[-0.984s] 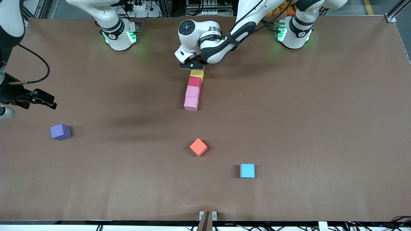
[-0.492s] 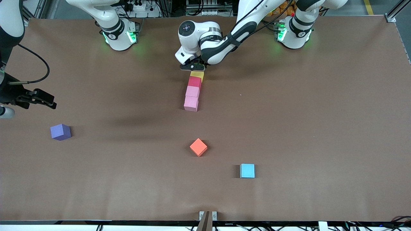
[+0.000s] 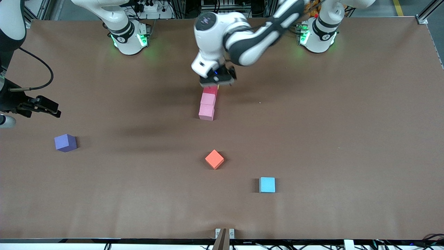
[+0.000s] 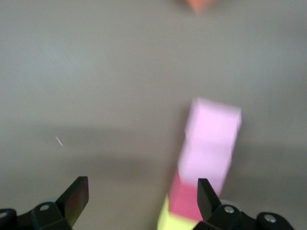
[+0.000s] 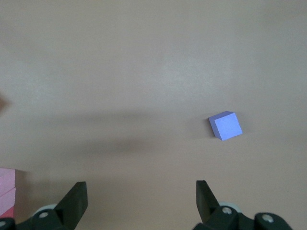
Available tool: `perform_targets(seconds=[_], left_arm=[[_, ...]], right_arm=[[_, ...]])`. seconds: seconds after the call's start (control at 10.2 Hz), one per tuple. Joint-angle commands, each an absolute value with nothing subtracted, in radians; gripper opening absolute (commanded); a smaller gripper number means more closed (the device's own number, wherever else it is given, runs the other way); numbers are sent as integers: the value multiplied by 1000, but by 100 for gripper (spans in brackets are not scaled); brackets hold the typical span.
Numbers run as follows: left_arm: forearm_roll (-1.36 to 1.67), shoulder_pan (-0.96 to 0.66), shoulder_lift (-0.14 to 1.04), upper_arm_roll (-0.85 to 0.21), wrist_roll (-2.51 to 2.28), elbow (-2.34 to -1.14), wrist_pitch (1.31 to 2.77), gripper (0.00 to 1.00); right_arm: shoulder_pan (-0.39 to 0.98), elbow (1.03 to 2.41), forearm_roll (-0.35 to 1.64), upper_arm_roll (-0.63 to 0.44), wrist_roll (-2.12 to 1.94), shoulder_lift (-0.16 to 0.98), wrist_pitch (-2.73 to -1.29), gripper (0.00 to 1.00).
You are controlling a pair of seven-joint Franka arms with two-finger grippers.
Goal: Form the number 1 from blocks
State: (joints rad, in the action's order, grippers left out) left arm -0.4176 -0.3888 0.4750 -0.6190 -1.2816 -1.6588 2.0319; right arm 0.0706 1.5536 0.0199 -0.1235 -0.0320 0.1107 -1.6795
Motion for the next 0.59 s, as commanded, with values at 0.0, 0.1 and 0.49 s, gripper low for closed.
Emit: perform_targets(seconds=[0.0, 0.1, 0.49], left_arm=[[-437, -188, 472, -632, -1139, -1570, 1996, 100], [-436, -119, 472, -632, -1071, -1545, 1994, 100], [-428, 90, 459, -640, -852, -1522, 1993, 100]], right_arm=[[60, 1536, 29, -120, -46, 98, -1663, 100], [60, 1536, 29, -120, -43, 94, -1663, 100], [49, 1539, 34, -111, -41, 58, -1612, 100]])
